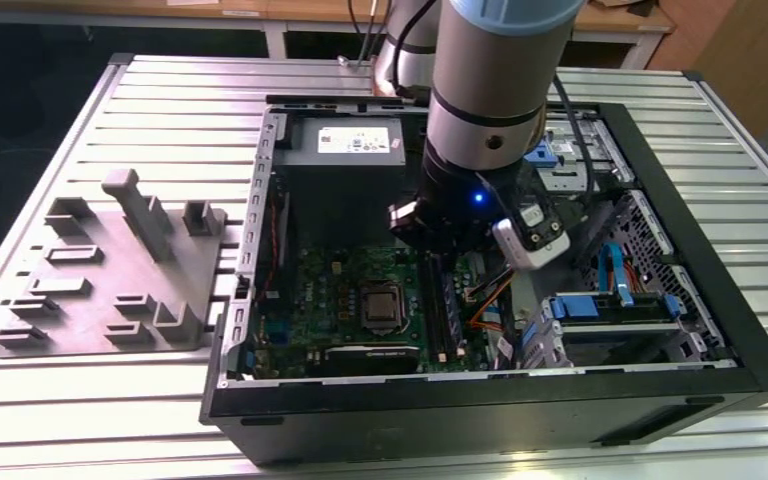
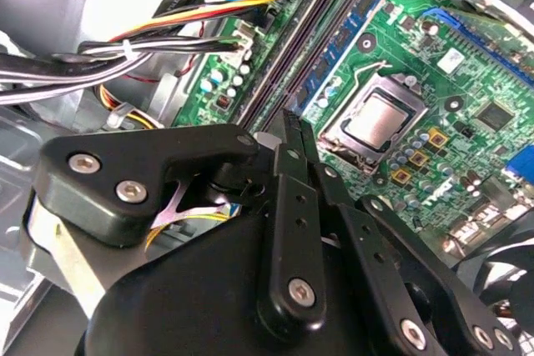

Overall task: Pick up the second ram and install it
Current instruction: 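Insert the second ram into the second slot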

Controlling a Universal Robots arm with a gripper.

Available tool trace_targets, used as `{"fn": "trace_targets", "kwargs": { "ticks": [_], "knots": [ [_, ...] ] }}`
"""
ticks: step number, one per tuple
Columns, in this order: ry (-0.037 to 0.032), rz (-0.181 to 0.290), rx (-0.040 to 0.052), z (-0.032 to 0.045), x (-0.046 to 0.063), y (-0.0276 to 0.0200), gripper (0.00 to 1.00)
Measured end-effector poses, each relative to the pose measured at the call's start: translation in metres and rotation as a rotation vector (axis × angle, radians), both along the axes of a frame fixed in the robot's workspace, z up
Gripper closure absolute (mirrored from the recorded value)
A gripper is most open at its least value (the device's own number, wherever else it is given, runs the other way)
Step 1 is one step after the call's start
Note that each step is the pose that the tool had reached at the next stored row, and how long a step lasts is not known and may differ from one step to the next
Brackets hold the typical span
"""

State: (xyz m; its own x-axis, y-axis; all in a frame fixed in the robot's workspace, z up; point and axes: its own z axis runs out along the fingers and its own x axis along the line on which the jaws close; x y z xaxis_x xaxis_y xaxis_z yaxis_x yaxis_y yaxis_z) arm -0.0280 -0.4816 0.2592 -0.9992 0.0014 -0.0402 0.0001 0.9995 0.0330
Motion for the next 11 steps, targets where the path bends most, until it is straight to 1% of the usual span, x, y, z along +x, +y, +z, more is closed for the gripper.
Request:
{"fn": "trace_targets", "kwargs": {
  "ticks": [3, 11],
  "knots": [
    [0.0, -0.01, 0.0, -0.0025, 0.0, 0.0, 0.89],
    [0.0, -0.01, 0.0, -0.0084, 0.0, -0.0004, 0.89]
  ]
}}
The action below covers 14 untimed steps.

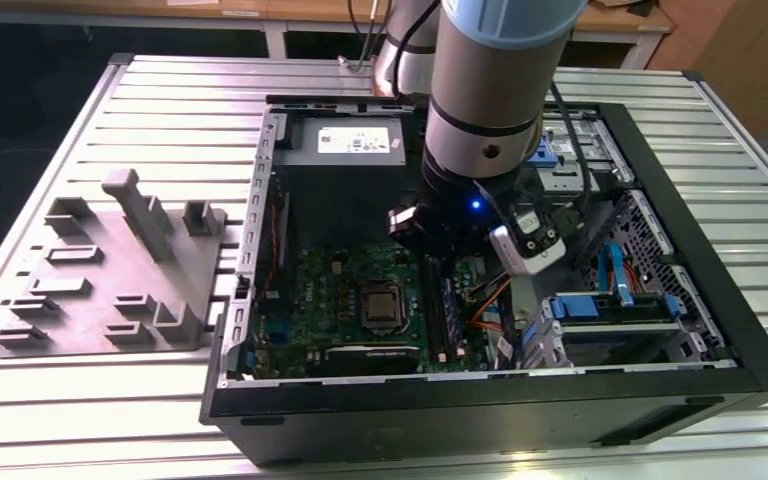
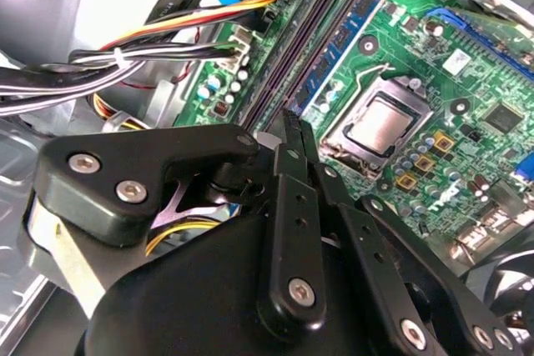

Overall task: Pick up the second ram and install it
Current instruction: 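Insert the second ram into the second slot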

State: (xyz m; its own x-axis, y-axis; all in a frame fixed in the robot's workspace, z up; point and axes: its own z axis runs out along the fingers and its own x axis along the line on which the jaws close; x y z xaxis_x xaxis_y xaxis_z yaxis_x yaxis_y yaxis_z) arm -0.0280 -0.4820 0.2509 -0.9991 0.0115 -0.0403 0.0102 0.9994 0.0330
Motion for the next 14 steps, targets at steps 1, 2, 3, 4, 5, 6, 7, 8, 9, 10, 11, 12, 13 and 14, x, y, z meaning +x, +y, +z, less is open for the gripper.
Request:
{"fn": "trace_targets", "kwargs": {
  "ticks": [1, 2, 3, 4, 5, 6, 7, 8, 9, 10, 11, 12, 13, 14],
  "knots": [
    [0.0, 0.0, 0.0001, -0.0011, 0.0, 0.0, 0.89],
    [0.0, 0.0, 0.0, -0.0017, 0.0, 0.0, 0.89],
    [0.0, 0.0, -0.0001, -0.0018, 0.0, 0.0, 0.89],
    [0.0, 0.0, -0.0001, -0.0018, 0.0, 0.0, 0.89],
    [0.0001, 0.0, -0.0002, -0.0018, 0.0, 0.0, 0.89],
    [0.0, 0.0, 0.0001, -0.0022, 0.0, 0.0, 0.89],
    [-0.0001, 0.0, 0.0003, -0.0029, -0.0002, 0.0, 0.89],
    [-0.0001, 0.0, 0.0002, -0.0036, -0.0004, 0.0, 0.89],
    [0.0, 0.0, 0.0, -0.0049, -0.0005, 0.0, 0.89],
    [0.0, 0.0, 0.0, -0.0065, -0.0006, 0.0, 0.89],
    [-0.0001, 0.0, 0.0002, -0.0079, -0.0006, 0.0, 0.89],
    [0.0, 0.0, 0.0001, -0.0084, -0.0007, 0.0, 0.89],
    [0.0, 0.0, 0.0, -0.0089, -0.0007, 0.0, 0.89],
    [0.0, 0.0, 0.0, -0.0095, -0.0008, 0.0, 0.89]
  ]
}}
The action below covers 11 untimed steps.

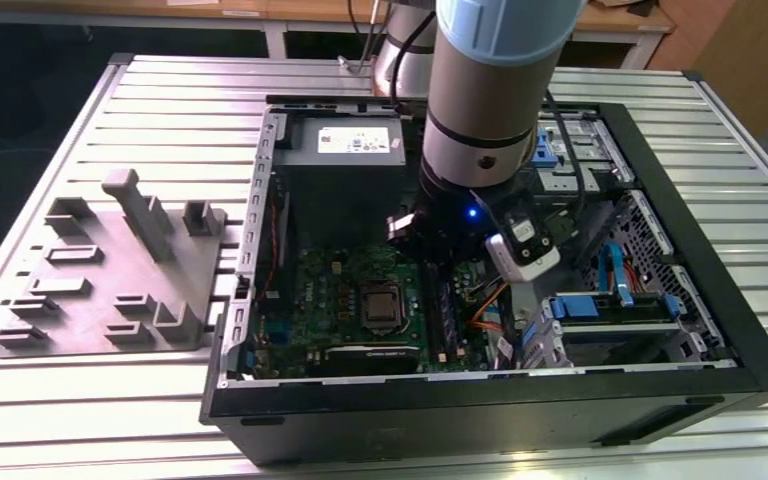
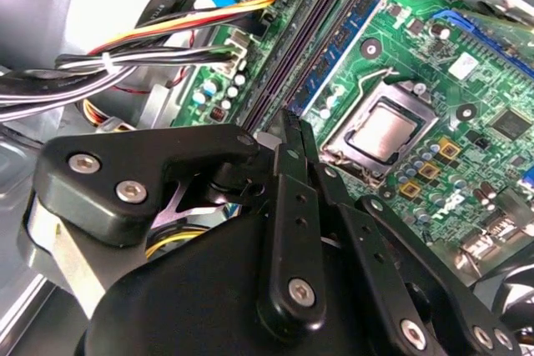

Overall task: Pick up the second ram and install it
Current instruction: 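Insert the second ram into the second slot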

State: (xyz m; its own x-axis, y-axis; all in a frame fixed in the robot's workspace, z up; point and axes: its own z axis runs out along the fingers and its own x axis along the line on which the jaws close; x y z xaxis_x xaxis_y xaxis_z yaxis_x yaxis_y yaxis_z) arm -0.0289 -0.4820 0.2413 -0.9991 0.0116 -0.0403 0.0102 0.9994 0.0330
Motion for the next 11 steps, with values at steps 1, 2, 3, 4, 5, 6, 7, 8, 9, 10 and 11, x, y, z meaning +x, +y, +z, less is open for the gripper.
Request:
{"fn": "trace_targets", "kwargs": {
  "ticks": [1, 2, 3, 4, 5, 6, 7, 8, 9, 10, 11],
  "knots": [
    [0.0, 0.0, 0.0, -0.0006, -0.0004, 0.0, 0.89],
    [0.0, 0.0, 0.0, -0.0012, -0.0009, 0.0, 0.89],
    [0.0001, 0.0, -0.0001, -0.0017, -0.0015, 0.0, 0.89],
    [0.0, 0.0, 0.0, -0.0023, -0.0019, 0.0, 0.89],
    [0.0, 0.0, 0.0, -0.0027, -0.0022, 0.0, 0.89],
    [0.0, 0.0, 0.0, -0.0034, -0.0023, 0.0, 0.89],
    [0.0, 0.0, 0.0, -0.0045, -0.0025, 0.0, 0.89],
    [0.0, 0.0, 0.0001, -0.0057, -0.0028, 0.0, 0.89],
    [0.0, 0.0, 0.0001, -0.0064, -0.0029, 0.0, 0.89],
    [0.0001, 0.0, -0.0001, -0.0063, -0.003, -0.0001, 0.89],
    [0.0001, 0.0, -0.0001, -0.0064, -0.003, 0.0, 0.89]
  ]
}}
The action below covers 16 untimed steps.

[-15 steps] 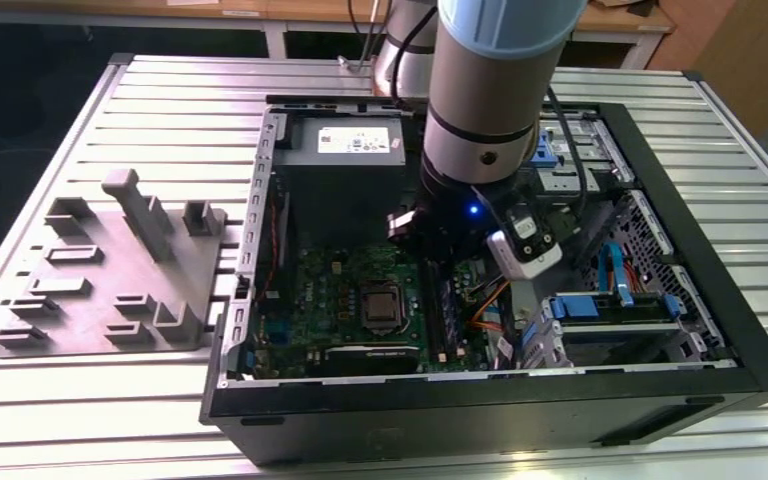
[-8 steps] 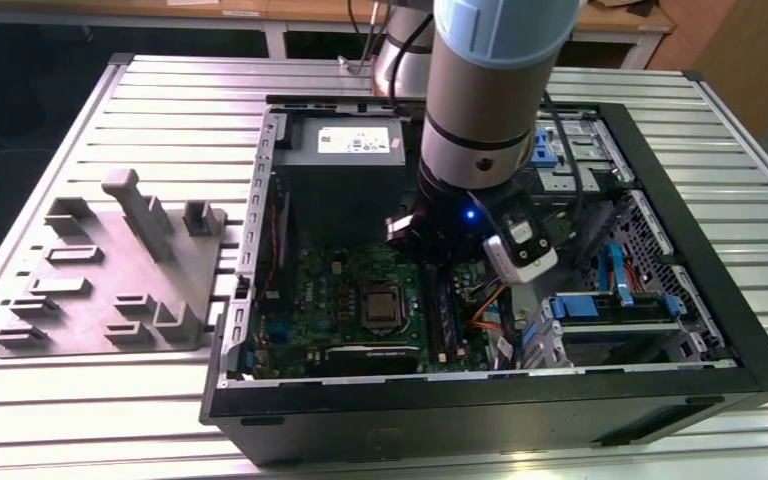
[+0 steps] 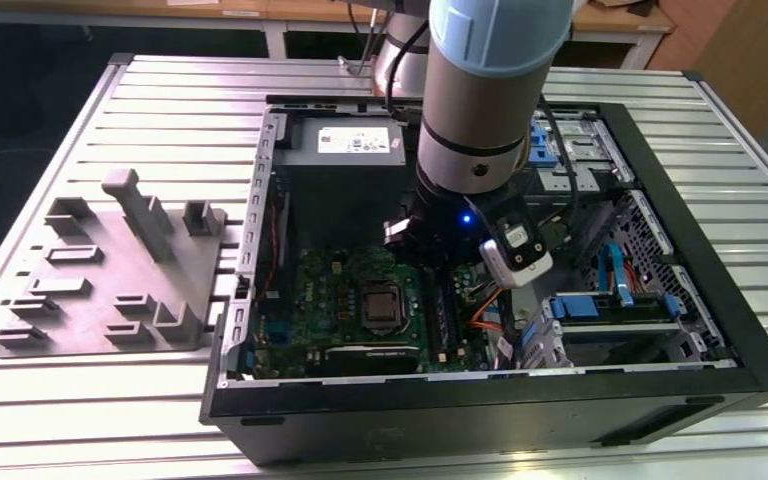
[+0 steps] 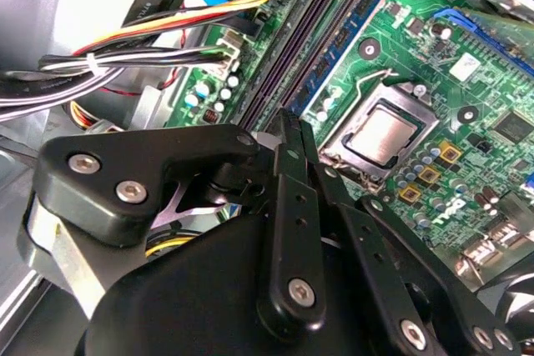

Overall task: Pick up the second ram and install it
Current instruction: 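Insert the second ram into the second slot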

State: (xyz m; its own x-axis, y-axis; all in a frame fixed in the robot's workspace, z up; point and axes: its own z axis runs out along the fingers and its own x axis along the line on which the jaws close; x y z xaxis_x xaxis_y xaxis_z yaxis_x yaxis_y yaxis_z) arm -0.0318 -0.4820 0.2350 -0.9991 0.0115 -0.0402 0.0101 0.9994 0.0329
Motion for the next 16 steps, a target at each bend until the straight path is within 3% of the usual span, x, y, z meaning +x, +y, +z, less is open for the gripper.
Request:
{"fn": "trace_targets", "kwargs": {
  "ticks": [3, 5, 16],
  "knots": [
    [0.0, 0.0, 0.002, -0.0001, -0.0001, -0.0001, 0.89],
    [-0.0001, 0.0, 0.0119, -0.0002, -0.0002, -0.0008, 0.89],
    [0.0, 0.0, 0.0123, -0.0028, -0.0002, -0.002, 0.89]
  ]
}}
